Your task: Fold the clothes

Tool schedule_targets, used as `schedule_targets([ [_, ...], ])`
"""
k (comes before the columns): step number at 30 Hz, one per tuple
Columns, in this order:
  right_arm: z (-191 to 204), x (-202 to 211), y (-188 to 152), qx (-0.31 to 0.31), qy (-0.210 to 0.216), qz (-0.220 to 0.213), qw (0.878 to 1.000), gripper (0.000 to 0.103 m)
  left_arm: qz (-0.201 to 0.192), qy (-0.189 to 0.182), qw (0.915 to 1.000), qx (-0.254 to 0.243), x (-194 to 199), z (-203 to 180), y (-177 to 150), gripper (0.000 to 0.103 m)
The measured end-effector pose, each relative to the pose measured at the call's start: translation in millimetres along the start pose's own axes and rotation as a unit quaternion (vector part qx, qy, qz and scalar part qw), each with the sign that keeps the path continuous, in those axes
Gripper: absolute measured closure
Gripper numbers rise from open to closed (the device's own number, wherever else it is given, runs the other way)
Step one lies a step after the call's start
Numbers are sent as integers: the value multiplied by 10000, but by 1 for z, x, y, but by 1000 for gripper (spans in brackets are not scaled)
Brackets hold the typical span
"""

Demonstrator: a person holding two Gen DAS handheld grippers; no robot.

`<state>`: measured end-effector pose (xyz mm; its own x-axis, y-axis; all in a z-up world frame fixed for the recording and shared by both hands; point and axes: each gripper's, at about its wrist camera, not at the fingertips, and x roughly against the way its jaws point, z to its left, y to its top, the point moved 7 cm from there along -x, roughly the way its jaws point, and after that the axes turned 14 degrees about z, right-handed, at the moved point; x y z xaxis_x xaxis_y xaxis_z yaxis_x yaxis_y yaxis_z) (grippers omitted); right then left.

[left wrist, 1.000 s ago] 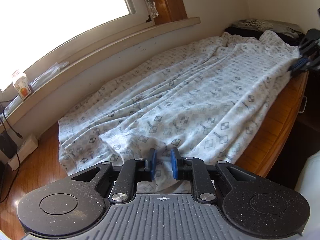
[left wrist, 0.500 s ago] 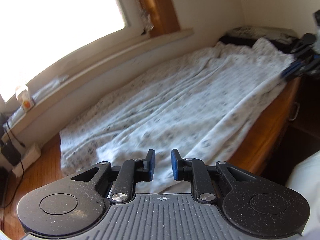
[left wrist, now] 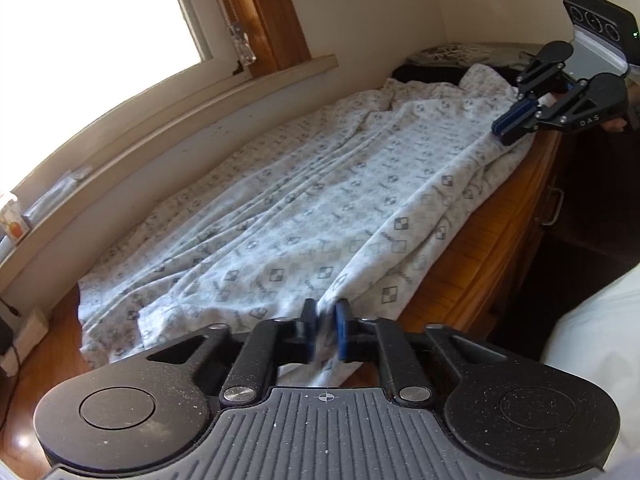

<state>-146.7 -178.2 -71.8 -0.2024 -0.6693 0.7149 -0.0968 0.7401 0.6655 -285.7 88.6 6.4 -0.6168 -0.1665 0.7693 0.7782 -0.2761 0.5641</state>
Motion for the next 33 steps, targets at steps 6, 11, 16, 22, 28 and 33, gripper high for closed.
schedule_targets([
  [6, 6, 6, -14, 160, -134, 164, 9996, 79, -346, -300, 9978, 476, 20, 18, 3, 93],
  [11, -1, 3, -21, 146, -304, 223, 9992, 77, -310, -177, 9977, 582, 22, 29, 1, 93],
  [16, -5, 11, -16, 57, -156, 71, 9998, 101, -194, -193, 9983, 505, 15, 22, -4, 93],
  [22, -5, 25, -18, -78, 141, -34, 9999, 101, -166, -148, 9980, 597, 17, 27, -8, 93],
  [28, 1, 23, -28, -108, 342, 125, 9993, 96, -210, -212, 9984, 471, 17, 16, 0, 84],
  [33, -7, 33, -37, -338, 196, 36, 9992, 89, -216, -277, 9993, 108, 5, -10, 14, 66],
])
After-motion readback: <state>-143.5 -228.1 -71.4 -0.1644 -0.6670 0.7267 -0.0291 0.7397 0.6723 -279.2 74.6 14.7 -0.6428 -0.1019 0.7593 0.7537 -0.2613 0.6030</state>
